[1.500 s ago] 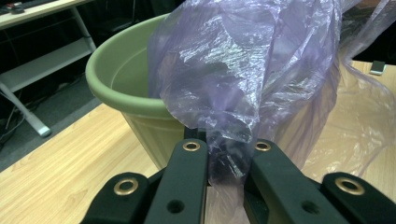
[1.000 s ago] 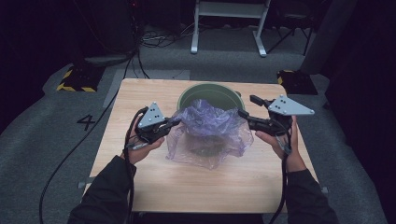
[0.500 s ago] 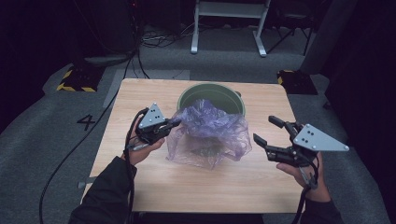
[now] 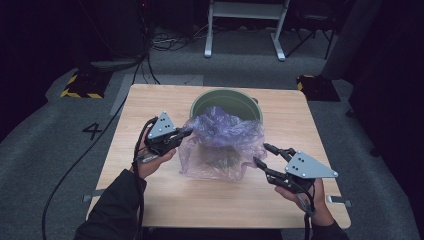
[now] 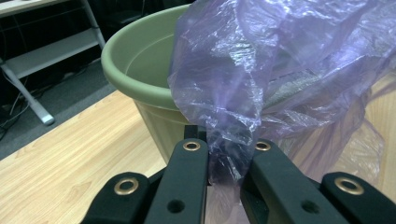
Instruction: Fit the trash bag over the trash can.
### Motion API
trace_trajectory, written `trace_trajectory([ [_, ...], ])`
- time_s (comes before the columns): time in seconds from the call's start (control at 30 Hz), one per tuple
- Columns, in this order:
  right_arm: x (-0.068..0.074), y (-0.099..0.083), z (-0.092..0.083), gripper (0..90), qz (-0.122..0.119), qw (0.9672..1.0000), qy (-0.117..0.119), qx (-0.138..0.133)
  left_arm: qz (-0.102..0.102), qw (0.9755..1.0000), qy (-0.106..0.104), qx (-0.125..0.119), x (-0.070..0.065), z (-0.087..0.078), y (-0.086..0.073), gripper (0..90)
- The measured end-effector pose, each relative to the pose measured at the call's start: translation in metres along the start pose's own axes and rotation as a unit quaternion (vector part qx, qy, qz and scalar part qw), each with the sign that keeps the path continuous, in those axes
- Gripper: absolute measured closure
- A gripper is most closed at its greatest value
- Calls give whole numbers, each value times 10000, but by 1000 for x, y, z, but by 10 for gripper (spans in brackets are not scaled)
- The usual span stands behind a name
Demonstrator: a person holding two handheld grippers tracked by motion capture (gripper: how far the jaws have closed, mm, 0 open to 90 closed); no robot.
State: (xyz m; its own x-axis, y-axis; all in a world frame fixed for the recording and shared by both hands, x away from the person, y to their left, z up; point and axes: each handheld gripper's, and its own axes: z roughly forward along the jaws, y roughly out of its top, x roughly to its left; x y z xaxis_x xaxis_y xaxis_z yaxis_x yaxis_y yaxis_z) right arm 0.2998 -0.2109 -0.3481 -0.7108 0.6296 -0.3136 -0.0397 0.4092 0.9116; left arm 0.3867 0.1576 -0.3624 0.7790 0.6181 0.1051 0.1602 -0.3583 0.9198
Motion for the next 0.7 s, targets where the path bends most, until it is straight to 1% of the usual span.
trace_trajectory([
  [0.07, -3, -3, 1, 764, -21, 10000, -74, -14, 6, 10000, 6, -2, 1, 0, 0, 890],
  [0.1, -6, -4, 1, 819, -8, 10000, -72, -69, 1, 10000, 2, -3, 1, 0, 0, 887],
  [0.17, -11, -5, 1, 873, 17, 9999, -150, -74, -28, 10000, 5, -39, 2, -1, 0, 862],
  [0.23, -16, -6, 3, 891, 71, 9997, -217, -79, -69, 9999, 42, -63, 3, -1, 0, 827],
  [0.3, -22, -6, 5, 899, 115, 9992, -369, -79, -62, 9999, 124, -78, 5, -3, 0, 795],
  [0.33, -26, -6, 6, 900, 141, 9989, -437, -72, -80, 9998, 119, -101, 5, -3, 0, 796],
  [0.4, -33, -5, 8, 900, 193, 9981, -579, -83, -36, 9999, 138, -92, 6, -5, 1, 805],
  [0.5, -45, -4, 12, 900, 369, 9970, -667, -125, -25, 9998, 146, -105, 7, -6, 4, 813],
  [0.57, -52, -2, 16, 900, 419, 9962, -749, -127, -23, 9999, 127, -101, 8, -7, 5, 812],
  [0.6, -56, -2, 19, 900, 457, 9959, -767, -137, -2, 9998, 149, -107, 9, -7, 6, 812],
  [0.7, -67, 0, 28, 900, 573, 9947, -846, -87, -46, 9998, 141, -126, 11, -7, 7, 798],
])
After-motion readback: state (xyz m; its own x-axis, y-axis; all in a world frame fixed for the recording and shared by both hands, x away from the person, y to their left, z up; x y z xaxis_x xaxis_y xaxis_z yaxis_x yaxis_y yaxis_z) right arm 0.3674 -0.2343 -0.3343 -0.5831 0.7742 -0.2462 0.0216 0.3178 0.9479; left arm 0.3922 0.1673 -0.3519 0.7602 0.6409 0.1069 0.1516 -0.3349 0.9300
